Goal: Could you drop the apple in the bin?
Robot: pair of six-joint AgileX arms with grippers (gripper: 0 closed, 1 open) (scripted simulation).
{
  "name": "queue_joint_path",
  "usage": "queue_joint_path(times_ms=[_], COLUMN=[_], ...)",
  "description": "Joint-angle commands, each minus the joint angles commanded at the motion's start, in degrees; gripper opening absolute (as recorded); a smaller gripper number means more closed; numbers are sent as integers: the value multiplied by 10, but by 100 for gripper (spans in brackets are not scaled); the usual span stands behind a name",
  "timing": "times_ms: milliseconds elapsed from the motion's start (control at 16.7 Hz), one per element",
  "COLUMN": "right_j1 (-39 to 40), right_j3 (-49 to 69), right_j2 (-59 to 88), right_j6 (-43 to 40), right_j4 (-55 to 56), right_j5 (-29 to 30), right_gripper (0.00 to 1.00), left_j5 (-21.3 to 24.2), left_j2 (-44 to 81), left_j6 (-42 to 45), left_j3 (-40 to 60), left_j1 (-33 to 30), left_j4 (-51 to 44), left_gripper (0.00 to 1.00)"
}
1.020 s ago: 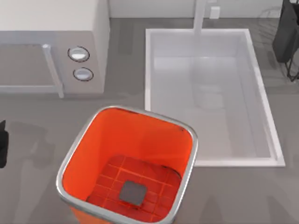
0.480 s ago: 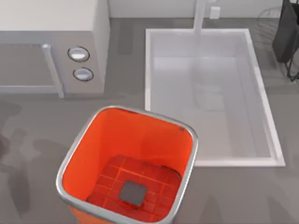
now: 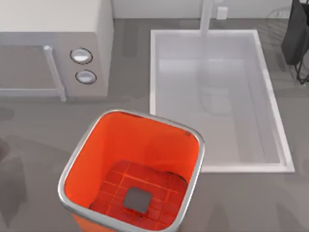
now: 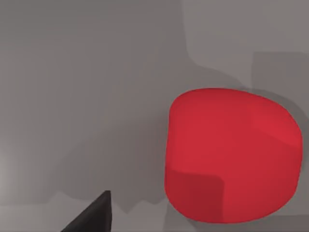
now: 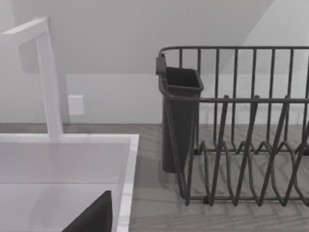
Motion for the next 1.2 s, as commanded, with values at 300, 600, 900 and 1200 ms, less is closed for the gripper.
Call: queue_joint_path(times_ms=[300, 600, 900, 1200], right_j1=[0, 0, 0, 0], right_j3=[0, 0, 0, 0], right_j2=[0, 0, 0, 0], right_j6=[0, 0, 0, 0], right_j4=[0, 0, 0, 0], right_j5=[0, 0, 0, 0], right_gripper=[100, 100, 100, 100], left_j5=[1, -4, -13, -13], left_j2=[40, 122, 117, 117], left_j6=[2, -16, -48, -49], left_j3=[-10, -30, -31, -31], left_j1=[1, -17, -49, -49], left_j4=[44, 157, 166, 165], left_gripper=[100, 100, 100, 92])
